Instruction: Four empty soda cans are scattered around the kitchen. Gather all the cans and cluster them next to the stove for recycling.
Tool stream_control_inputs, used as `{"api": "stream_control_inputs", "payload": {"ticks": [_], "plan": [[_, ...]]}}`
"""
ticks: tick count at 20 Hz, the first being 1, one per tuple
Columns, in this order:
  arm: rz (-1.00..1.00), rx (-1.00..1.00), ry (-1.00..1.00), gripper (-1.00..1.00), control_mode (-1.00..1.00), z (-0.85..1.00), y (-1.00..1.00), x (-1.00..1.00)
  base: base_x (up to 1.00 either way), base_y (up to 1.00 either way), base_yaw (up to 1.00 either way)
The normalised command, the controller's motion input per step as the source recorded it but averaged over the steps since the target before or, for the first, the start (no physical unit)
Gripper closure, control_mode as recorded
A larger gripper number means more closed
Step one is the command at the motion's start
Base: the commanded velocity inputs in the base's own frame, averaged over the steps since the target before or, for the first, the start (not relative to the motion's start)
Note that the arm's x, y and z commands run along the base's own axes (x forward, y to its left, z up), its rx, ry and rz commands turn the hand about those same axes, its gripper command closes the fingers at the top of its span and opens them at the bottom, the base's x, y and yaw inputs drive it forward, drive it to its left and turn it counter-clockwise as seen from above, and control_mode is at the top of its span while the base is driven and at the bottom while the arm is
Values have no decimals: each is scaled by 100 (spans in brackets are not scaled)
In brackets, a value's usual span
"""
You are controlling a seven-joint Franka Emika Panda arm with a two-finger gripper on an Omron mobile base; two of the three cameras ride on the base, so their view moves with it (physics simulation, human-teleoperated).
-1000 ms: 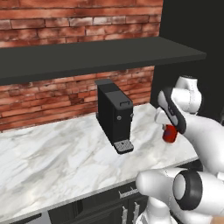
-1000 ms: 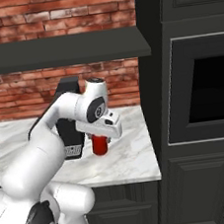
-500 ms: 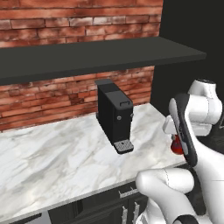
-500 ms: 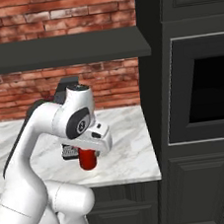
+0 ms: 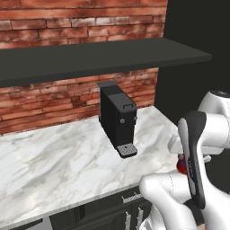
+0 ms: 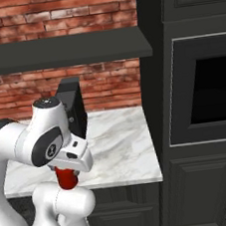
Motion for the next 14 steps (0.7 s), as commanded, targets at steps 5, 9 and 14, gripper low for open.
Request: {"api": "stream_control_inputs", "payload": {"ticks": [5, 9, 14], "plan": [[1, 0, 0, 100, -100, 7, 34, -55, 0, 0, 0], [0, 0, 0, 100, 100, 0, 7, -14, -45, 19, 2], [0, 0, 0, 100, 100, 0, 0, 0, -59, 33, 7]]}}
